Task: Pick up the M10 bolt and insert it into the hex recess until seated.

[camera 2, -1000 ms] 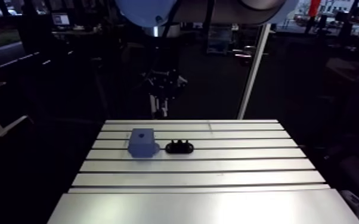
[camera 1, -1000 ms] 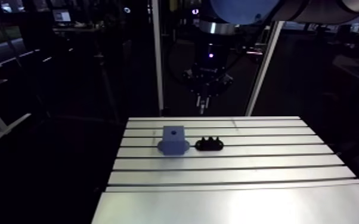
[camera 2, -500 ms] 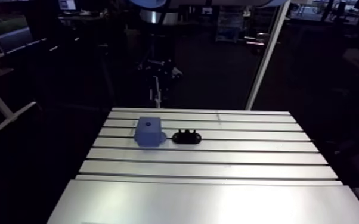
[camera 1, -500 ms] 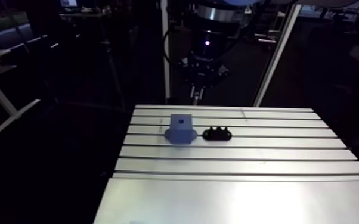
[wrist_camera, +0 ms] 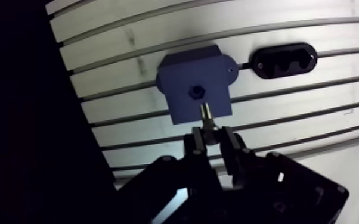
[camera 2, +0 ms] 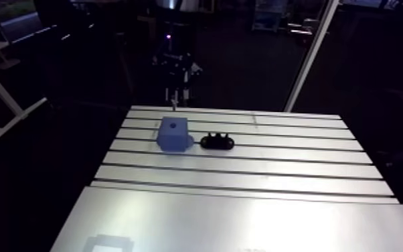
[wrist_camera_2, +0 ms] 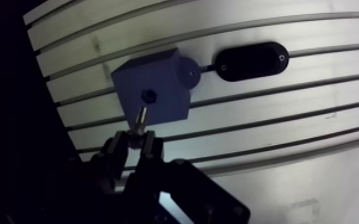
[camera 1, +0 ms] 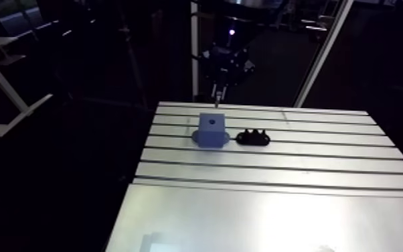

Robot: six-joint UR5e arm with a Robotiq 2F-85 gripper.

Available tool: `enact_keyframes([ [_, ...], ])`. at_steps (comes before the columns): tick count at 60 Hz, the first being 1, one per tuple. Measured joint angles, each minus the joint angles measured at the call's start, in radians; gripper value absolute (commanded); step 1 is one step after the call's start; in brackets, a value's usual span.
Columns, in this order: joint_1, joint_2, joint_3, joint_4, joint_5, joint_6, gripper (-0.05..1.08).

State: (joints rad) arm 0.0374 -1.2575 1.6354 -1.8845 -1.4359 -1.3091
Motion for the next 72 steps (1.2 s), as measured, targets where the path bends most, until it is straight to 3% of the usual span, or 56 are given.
enact_keyframes([
  [16, 0.021, 0.039, -0.043, 0.031, -0.009, 0.003, 0.84],
  [30, 0.038, 0.068, -0.067, 0.054, -0.056, 0.003, 0.84],
  [41, 0.044, 0.077, -0.074, 0.059, -0.077, 0.003, 0.84],
  [72, 0.061, 0.098, -0.089, 0.06, -0.08, 0.002, 0.84],
])
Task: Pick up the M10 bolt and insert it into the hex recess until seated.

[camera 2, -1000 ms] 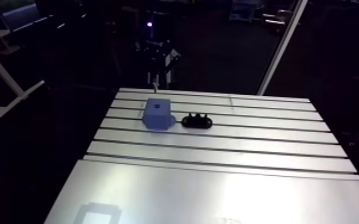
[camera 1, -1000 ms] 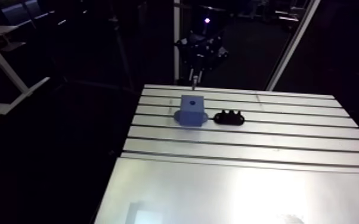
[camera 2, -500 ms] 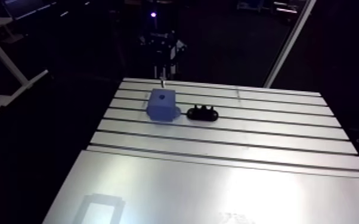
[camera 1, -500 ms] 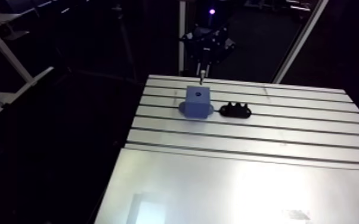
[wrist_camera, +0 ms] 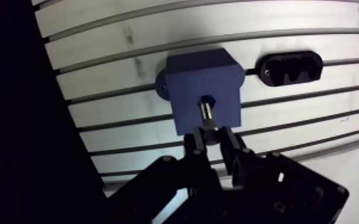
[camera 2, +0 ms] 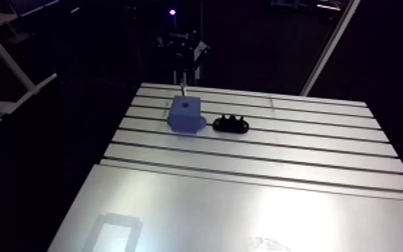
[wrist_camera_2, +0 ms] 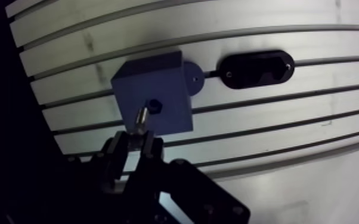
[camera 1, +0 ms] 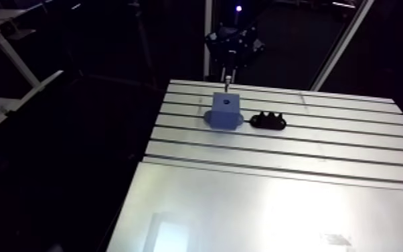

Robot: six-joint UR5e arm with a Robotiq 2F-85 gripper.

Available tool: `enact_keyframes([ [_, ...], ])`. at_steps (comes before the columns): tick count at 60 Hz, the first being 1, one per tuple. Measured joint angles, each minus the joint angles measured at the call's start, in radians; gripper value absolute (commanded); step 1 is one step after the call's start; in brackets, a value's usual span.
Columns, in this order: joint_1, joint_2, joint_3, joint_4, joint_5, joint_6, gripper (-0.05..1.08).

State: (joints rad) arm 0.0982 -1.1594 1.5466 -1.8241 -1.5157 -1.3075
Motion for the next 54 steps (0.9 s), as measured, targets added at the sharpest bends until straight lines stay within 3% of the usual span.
enact_keyframes([
  [54, 0.003, 0.012, 0.011, 0.001, -0.005, 0.001, 0.84],
])
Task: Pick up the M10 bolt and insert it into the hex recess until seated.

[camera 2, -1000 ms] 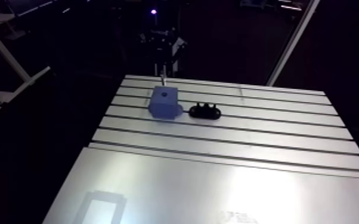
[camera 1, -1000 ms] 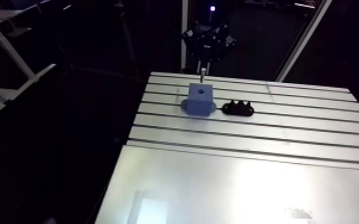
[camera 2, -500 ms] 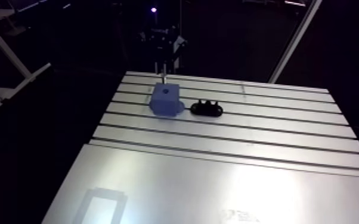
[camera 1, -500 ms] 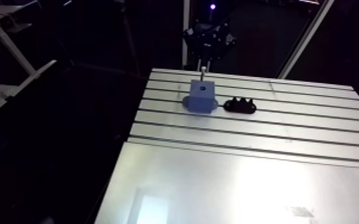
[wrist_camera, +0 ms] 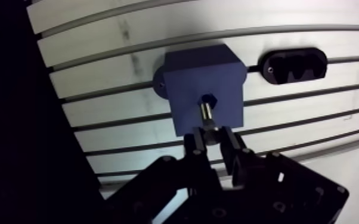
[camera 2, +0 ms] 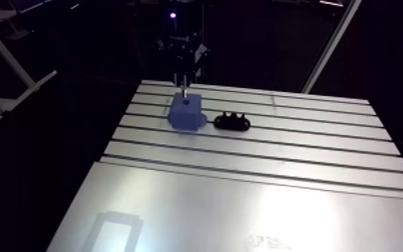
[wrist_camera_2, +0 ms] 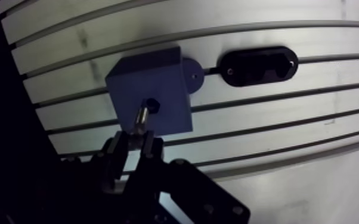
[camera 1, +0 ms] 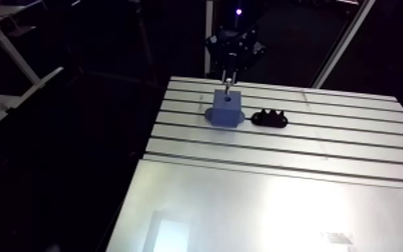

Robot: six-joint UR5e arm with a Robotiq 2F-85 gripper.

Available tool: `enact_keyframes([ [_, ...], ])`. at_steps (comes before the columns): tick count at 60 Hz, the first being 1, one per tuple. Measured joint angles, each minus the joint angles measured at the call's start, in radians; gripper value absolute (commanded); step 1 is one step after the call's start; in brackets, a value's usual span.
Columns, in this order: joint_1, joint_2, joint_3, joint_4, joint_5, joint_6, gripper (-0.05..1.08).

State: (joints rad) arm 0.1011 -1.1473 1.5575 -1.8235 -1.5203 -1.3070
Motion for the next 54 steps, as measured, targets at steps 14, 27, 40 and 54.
enact_keyframes([
  [14, -0.002, 0.001, 0.003, 0.004, -0.002, -0.001, 0.84],
  [27, -0.001, 0.006, 0.005, 0.006, -0.007, -0.001, 0.84],
  [40, 0.0, 0.015, 0.007, 0.004, -0.01, -0.001, 0.84],
  [54, 0.0, 0.024, 0.008, 0.002, -0.011, -0.002, 0.84],
])
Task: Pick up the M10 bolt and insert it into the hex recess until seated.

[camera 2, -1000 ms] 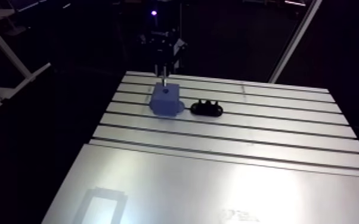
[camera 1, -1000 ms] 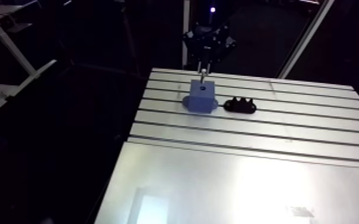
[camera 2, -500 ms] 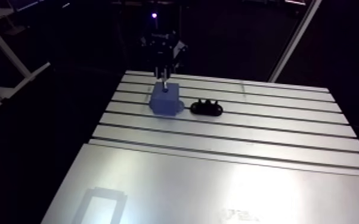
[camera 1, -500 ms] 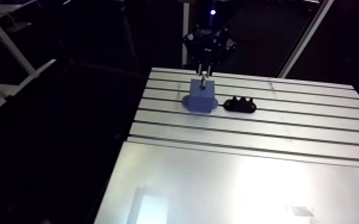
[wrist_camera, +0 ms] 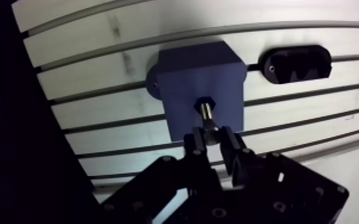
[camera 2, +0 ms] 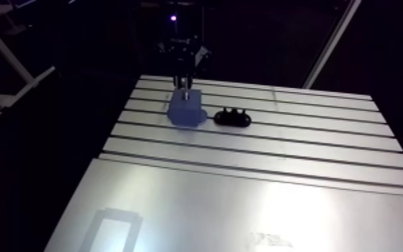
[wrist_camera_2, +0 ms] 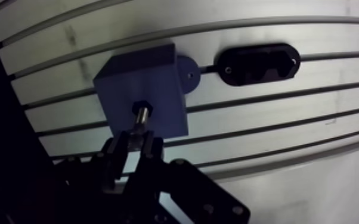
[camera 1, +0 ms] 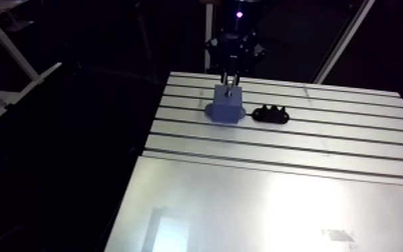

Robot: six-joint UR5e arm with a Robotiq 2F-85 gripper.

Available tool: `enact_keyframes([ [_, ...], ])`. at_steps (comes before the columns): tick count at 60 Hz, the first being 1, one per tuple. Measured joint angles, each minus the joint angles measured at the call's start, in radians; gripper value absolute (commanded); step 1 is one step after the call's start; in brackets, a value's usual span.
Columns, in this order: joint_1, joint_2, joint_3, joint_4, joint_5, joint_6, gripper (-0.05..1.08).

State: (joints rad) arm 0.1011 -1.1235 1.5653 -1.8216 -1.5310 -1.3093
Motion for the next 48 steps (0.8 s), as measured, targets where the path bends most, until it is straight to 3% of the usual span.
enact_keyframes([
  [48, 0.0, 0.005, 0.0, -0.006, 0.002, -0.002, 0.84],
])
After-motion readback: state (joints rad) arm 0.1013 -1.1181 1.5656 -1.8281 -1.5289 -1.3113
